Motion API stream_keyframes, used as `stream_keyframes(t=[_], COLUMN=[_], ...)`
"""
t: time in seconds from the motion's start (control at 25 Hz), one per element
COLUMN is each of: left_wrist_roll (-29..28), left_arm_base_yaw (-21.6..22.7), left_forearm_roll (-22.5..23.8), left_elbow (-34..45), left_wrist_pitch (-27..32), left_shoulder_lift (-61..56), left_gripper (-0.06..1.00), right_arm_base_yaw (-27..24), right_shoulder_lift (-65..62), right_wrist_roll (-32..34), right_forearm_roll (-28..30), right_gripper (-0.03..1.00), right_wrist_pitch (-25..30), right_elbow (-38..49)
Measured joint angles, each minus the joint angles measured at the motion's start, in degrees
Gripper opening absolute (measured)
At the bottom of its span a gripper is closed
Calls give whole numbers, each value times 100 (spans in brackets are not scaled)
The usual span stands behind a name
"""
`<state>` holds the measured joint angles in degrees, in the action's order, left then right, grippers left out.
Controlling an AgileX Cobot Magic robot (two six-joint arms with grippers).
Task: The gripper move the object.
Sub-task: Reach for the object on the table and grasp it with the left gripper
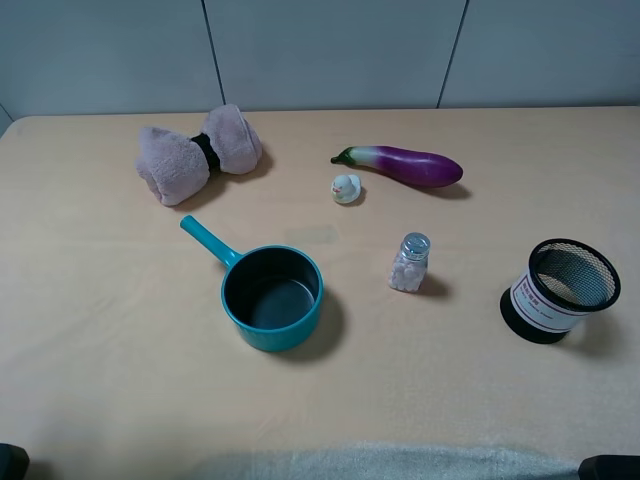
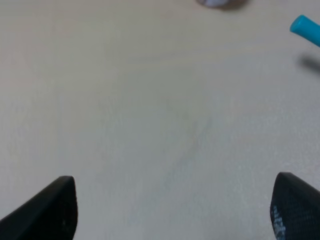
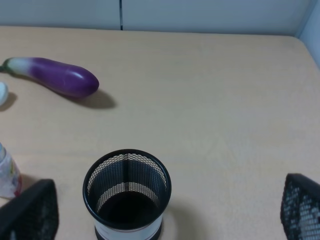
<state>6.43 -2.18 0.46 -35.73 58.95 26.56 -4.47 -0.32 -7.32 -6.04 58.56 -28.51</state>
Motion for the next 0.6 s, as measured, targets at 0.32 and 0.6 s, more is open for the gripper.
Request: stream_keyframes(t=[0.32,0.6], left_wrist_roll=[0,82], left_arm_base_yaw=[0,0], left_forearm_roll=[0,0], left_elbow=[-1306,-2030], left_wrist_pitch=[-87,-206], left_shoulder_lift=[2461,3885], left_gripper=[78,78], right_arm_base_yaw=[0,0], right_shoulder_lift=[0,0], right_wrist_roll=[0,0], right_forearm_roll=[0,0], right_gripper=[67,67], right_wrist_pitch=[0,0], right_elbow=[0,0])
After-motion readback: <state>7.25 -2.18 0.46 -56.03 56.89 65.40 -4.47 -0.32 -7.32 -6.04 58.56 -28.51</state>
